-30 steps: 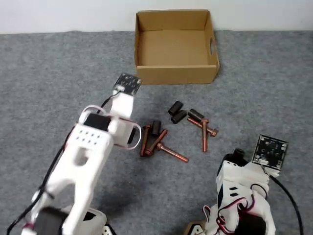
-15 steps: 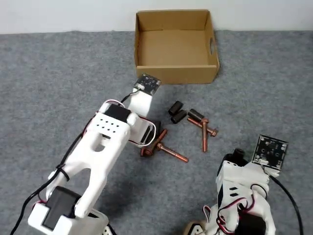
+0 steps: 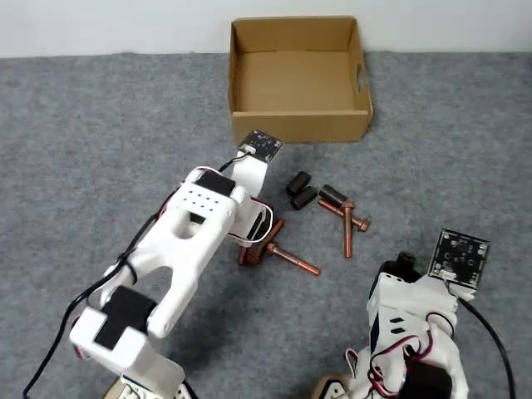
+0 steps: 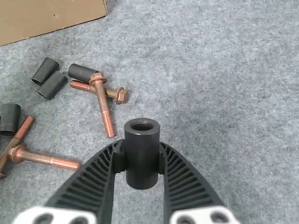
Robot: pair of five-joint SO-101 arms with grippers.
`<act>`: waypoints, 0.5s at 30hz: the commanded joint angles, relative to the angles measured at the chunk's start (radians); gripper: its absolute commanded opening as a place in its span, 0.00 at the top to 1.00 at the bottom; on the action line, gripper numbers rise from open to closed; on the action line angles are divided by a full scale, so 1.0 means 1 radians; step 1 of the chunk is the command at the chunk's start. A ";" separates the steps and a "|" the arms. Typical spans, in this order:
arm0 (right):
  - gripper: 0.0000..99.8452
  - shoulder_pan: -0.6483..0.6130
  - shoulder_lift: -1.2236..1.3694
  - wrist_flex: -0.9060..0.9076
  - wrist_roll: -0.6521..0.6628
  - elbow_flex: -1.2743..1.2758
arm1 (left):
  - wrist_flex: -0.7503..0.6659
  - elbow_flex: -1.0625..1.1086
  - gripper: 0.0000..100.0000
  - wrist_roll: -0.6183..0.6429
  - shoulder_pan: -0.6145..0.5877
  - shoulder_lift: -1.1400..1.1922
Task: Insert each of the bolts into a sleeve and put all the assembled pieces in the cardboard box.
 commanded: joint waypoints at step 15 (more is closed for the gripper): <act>0.99 0.012 -0.008 -0.013 -0.008 -0.006 | 0.064 -0.334 0.90 -0.006 -0.009 0.328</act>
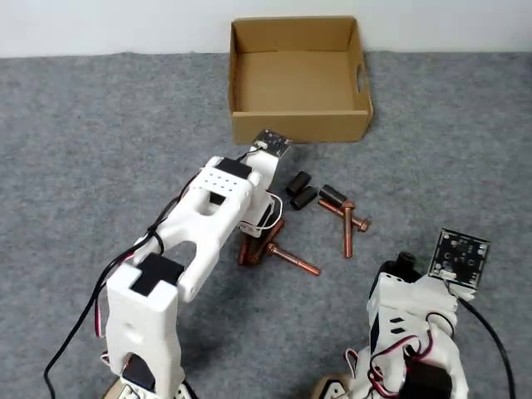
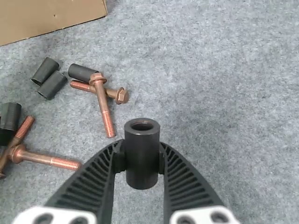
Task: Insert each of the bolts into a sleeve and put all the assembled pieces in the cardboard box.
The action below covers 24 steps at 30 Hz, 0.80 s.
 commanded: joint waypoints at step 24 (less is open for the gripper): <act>0.99 0.004 -0.035 -0.012 -0.005 -0.012 | 0.198 0.321 1.00 -0.040 -0.009 -0.825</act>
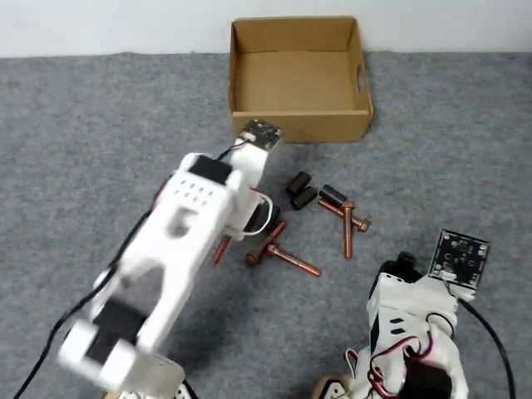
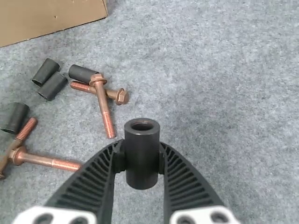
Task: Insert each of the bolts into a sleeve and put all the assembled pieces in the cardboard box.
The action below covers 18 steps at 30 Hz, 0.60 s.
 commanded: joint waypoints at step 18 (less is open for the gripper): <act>0.99 -0.395 -0.018 -0.070 -0.002 -0.015 | -0.132 0.587 1.00 0.106 -0.009 -1.200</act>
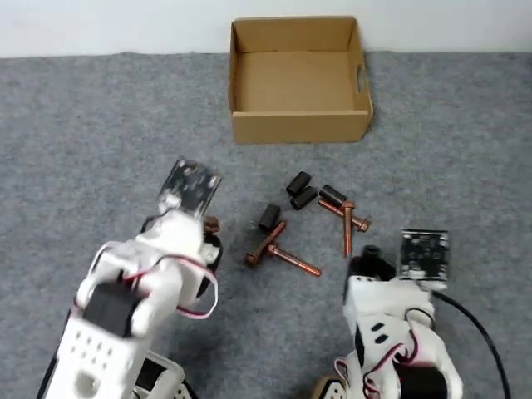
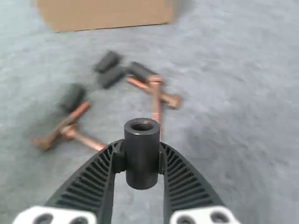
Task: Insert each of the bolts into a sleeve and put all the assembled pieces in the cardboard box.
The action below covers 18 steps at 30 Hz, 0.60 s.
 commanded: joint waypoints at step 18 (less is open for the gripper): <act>0.99 -0.490 0.012 -0.208 0.166 0.029 | -0.433 0.340 1.00 0.468 -0.002 -0.686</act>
